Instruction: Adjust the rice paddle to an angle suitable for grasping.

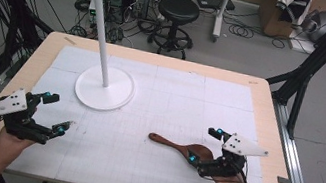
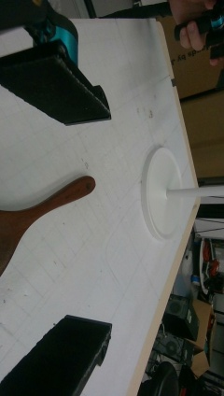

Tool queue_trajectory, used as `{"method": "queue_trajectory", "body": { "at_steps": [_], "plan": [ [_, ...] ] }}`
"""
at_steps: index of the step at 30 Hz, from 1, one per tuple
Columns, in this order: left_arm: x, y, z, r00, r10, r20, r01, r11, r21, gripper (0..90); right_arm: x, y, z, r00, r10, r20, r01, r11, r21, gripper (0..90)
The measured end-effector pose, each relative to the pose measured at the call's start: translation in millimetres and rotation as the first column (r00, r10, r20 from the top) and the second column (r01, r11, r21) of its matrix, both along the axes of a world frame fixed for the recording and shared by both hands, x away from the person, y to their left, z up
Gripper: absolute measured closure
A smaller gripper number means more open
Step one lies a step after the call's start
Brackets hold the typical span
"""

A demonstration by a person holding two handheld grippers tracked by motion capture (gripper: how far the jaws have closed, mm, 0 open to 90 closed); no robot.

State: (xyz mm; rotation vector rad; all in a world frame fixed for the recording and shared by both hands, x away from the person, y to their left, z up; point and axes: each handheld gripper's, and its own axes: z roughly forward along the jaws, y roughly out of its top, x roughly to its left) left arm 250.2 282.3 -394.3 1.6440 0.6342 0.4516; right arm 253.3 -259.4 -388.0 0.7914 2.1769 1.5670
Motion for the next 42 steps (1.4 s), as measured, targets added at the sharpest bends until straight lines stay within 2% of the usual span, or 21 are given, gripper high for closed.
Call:
{"method": "queue_trajectory", "body": {
  "at_steps": [13,22,28,33,42],
  "plan": [
    [-0.5,-4.0,-1.3,0.9999,-0.015,-0.005,0.015,0.9998,0.016,1.7,-3.7,-6.2,1.8,0.9999,-0.005,0.012,0.005,1.000,0.003,0.3],
    [0.4,-1.7,-1.1,0.9996,-0.028,-0.008,0.028,0.9996,0.003,1.8,-2.9,0.5,4.6,0.9992,0.032,-0.022,-0.033,0.999,-0.034,0.3],
    [-0.3,-3.3,-1.6,0.9989,-0.047,-0.006,0.047,0.9987,0.021,1.8,-2.5,4.3,6.0,0.9991,0.037,-0.021,-0.038,0.998,-0.047,0.3],
    [0.9,-3.2,-1.6,0.9986,-0.053,-0.010,0.053,0.9986,0.009,1.8,-1.0,5.1,5.1,0.9987,0.045,-0.023,-0.047,0.997,-0.057,0.3],
    [1.5,-4.2,-1.5,0.9983,-0.058,-0.007,0.058,0.9982,0.018,1.8,-0.7,2.6,10.5,0.9975,0.064,-0.030,-0.066,0.995,-0.079,0.3]
  ]
}}
